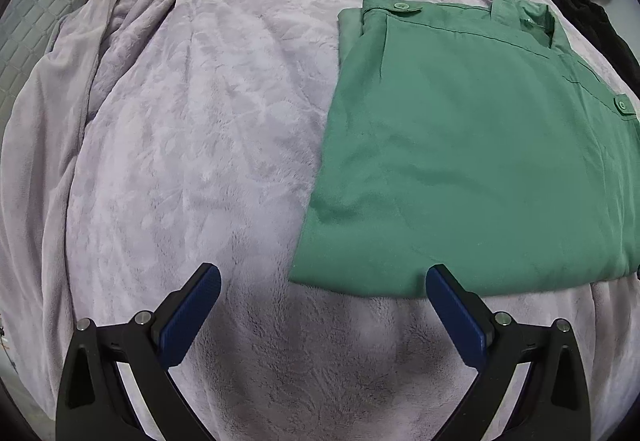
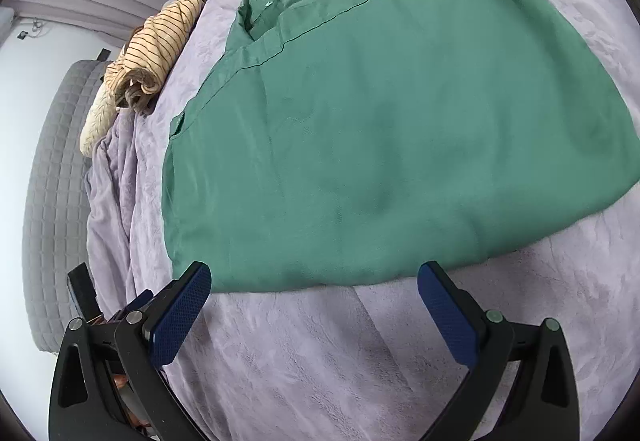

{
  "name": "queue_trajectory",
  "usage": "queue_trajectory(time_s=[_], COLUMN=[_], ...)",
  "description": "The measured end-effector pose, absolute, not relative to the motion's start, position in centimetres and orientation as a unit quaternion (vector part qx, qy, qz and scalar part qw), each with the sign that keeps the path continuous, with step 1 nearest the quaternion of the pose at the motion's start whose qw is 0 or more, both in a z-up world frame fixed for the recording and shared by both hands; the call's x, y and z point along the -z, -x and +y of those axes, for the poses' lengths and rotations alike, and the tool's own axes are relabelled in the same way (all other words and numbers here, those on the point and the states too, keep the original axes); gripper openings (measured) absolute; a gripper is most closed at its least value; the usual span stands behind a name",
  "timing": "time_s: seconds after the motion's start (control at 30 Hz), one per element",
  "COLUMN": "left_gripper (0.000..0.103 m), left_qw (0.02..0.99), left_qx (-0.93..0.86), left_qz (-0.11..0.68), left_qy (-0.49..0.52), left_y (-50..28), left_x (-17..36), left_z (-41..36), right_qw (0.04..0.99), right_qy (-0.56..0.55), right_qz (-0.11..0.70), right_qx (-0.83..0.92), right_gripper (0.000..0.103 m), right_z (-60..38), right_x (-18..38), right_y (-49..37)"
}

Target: Fold large clothes

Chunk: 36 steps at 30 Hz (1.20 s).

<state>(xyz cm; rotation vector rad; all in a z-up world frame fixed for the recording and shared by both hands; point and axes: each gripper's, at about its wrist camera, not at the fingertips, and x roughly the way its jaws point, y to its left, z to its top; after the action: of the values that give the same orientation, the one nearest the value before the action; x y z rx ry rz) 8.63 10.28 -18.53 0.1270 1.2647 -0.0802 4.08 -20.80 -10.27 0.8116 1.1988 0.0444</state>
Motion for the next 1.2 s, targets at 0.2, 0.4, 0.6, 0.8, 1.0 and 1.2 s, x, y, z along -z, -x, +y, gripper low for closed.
queue_trajectory(time_s=[0.2,0.4,0.6,0.8,1.0,1.2], left_gripper=[0.103,0.103,0.103,0.103,0.103,0.103], left_qw=[0.802,0.798,0.795,0.794,0.794,0.79], left_qx=[0.036,0.035,0.034,0.031,0.031,0.039], left_qz=[0.594,0.599,0.602,0.605,0.605,0.611], left_qy=[-0.056,-0.059,-0.061,-0.06,-0.055,-0.042], left_y=[-8.6,-8.9,-8.2,-8.5,-8.9,-9.6], left_x=[17.2,17.3,16.8,17.1,17.2,17.5], left_z=[10.5,10.8,10.7,11.2,11.6,12.3], right_qw=[0.742,0.717,0.697,0.687,0.678,0.666], right_qy=[-0.402,-0.416,-0.419,-0.418,-0.42,-0.423], right_qz=[0.533,0.553,0.574,0.585,0.591,0.599], right_qx=[-0.056,-0.084,-0.098,-0.109,-0.12,-0.134], right_gripper=[0.103,0.103,0.103,0.103,0.103,0.103], right_z=[-20.0,-18.1,-16.5,-15.4,-14.3,-12.7], right_x=[10.5,11.7,12.6,12.9,13.2,13.9], right_y=[-4.4,-5.0,-5.5,-6.0,-6.6,-7.2])
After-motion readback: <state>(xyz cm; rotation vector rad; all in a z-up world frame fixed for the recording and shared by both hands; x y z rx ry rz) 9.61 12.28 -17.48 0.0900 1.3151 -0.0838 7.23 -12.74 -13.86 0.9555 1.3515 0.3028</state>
